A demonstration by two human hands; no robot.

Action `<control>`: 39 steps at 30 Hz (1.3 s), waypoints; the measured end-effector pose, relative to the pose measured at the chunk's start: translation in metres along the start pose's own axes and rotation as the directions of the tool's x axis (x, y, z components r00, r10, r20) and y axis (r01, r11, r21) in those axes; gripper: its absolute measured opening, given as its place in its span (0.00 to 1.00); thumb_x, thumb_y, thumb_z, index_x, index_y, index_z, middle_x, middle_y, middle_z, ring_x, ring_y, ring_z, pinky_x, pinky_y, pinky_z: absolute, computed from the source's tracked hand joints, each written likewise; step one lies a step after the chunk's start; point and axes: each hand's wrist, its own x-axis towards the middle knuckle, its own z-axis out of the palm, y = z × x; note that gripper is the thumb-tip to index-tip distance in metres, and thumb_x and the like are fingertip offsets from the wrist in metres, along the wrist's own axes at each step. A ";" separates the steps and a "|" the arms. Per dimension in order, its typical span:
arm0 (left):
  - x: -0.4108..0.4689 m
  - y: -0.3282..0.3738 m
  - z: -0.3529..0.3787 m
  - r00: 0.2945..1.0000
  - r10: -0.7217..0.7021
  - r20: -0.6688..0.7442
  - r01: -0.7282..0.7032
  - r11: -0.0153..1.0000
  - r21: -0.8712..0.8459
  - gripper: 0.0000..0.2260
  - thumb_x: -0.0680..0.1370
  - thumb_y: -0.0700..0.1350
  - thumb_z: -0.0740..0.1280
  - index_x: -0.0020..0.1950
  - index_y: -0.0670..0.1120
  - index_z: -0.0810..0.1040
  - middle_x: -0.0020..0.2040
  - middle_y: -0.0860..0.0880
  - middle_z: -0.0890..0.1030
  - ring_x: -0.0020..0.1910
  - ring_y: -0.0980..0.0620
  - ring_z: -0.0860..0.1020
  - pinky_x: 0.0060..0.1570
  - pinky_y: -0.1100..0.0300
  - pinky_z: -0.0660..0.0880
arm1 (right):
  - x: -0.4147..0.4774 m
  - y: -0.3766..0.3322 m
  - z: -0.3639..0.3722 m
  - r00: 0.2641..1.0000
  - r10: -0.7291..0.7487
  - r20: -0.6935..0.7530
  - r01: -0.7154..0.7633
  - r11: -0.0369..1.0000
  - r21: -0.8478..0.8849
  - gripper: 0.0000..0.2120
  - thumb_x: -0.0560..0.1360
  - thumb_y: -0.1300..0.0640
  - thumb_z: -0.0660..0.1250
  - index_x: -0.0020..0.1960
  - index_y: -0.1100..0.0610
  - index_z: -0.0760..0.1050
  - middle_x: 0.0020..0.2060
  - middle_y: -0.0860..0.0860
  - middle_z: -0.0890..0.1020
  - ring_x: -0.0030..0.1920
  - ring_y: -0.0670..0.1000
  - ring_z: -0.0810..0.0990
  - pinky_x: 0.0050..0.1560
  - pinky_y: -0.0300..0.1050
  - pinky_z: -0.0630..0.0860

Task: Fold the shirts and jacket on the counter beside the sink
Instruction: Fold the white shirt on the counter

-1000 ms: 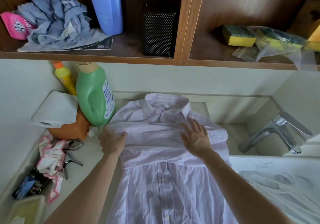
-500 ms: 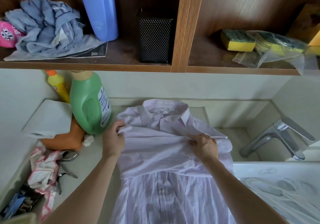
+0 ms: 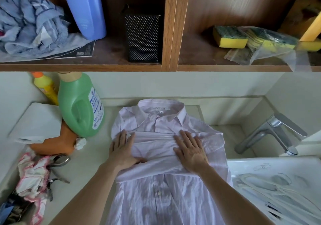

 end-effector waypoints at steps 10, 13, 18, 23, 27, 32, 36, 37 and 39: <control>0.000 0.005 -0.005 0.998 -0.049 0.045 0.048 0.999 0.020 0.66 0.59 0.82 0.62 0.79 0.47 0.30 0.79 0.50 0.29 0.78 0.49 0.31 0.78 0.46 0.39 | 0.014 0.006 -0.005 0.999 -0.024 0.048 0.024 1.000 -0.008 0.36 0.74 0.31 0.25 0.80 0.41 0.37 0.80 0.46 0.39 0.80 0.50 0.38 0.77 0.52 0.34; -0.003 0.006 -0.003 0.996 -0.061 0.060 0.059 0.998 0.027 0.66 0.59 0.82 0.61 0.78 0.47 0.29 0.78 0.49 0.28 0.78 0.49 0.30 0.78 0.45 0.39 | 0.014 0.008 -0.006 0.999 -0.044 0.029 0.044 0.999 0.002 0.37 0.74 0.31 0.25 0.80 0.40 0.40 0.80 0.46 0.41 0.80 0.49 0.39 0.78 0.52 0.36; 0.003 0.004 -0.005 0.987 -0.111 0.113 0.111 0.994 0.005 0.68 0.55 0.84 0.61 0.78 0.51 0.27 0.76 0.51 0.24 0.76 0.48 0.26 0.76 0.45 0.35 | 0.017 0.012 -0.006 0.998 -0.065 -0.025 0.067 0.996 0.063 0.33 0.78 0.33 0.33 0.80 0.41 0.50 0.81 0.46 0.51 0.80 0.48 0.46 0.79 0.51 0.40; 0.007 0.002 -0.009 0.991 -0.106 0.077 0.108 0.994 -0.031 0.59 0.59 0.84 0.58 0.80 0.55 0.40 0.80 0.52 0.35 0.79 0.46 0.35 0.76 0.43 0.42 | 0.030 0.015 -0.009 0.995 -0.050 -0.087 0.059 0.993 0.106 0.25 0.82 0.38 0.49 0.75 0.43 0.66 0.77 0.47 0.64 0.78 0.50 0.59 0.77 0.52 0.53; 0.023 -0.002 -0.043 0.943 -0.120 -0.309 0.065 0.981 -0.183 0.31 0.73 0.76 0.49 0.53 0.54 0.78 0.58 0.49 0.78 0.59 0.43 0.76 0.63 0.42 0.70 | 0.081 0.007 -0.047 0.964 0.255 -0.077 -0.199 0.880 0.432 0.16 0.79 0.40 0.58 0.41 0.48 0.77 0.45 0.54 0.82 0.51 0.59 0.82 0.47 0.47 0.73; 0.063 0.012 -0.081 0.911 -0.064 -0.408 -0.134 0.889 -0.439 0.16 0.81 0.52 0.66 0.65 0.47 0.77 0.63 0.47 0.79 0.54 0.47 0.81 0.57 0.50 0.77 | 0.137 0.005 -0.080 0.879 0.456 -0.140 -0.273 0.721 0.637 0.17 0.79 0.48 0.64 0.65 0.53 0.70 0.61 0.56 0.75 0.56 0.59 0.78 0.55 0.49 0.73; 0.089 0.027 -0.096 0.956 -0.134 -0.260 -0.058 0.785 -0.616 0.24 0.78 0.55 0.69 0.71 0.49 0.68 0.62 0.51 0.78 0.46 0.46 0.84 0.47 0.50 0.79 | 0.157 0.002 -0.082 0.903 0.419 0.096 -0.366 0.632 0.683 0.24 0.77 0.51 0.67 0.70 0.53 0.66 0.57 0.57 0.80 0.47 0.57 0.84 0.53 0.55 0.81; 0.095 0.029 -0.097 0.964 -0.126 -0.233 -0.052 0.773 -0.633 0.24 0.78 0.55 0.70 0.71 0.50 0.68 0.60 0.51 0.79 0.44 0.45 0.84 0.43 0.51 0.79 | 0.158 0.002 -0.082 0.906 0.409 0.110 -0.362 0.612 0.704 0.22 0.77 0.54 0.67 0.70 0.53 0.67 0.55 0.56 0.81 0.46 0.57 0.85 0.50 0.55 0.82; 0.105 0.031 -0.098 0.979 -0.101 -0.176 -0.039 0.759 -0.650 0.24 0.78 0.53 0.70 0.72 0.52 0.66 0.57 0.52 0.79 0.43 0.42 0.84 0.38 0.52 0.78 | 0.160 0.002 -0.080 0.920 0.377 0.103 -0.337 0.631 0.699 0.20 0.78 0.60 0.63 0.69 0.52 0.70 0.54 0.55 0.80 0.44 0.55 0.83 0.44 0.49 0.82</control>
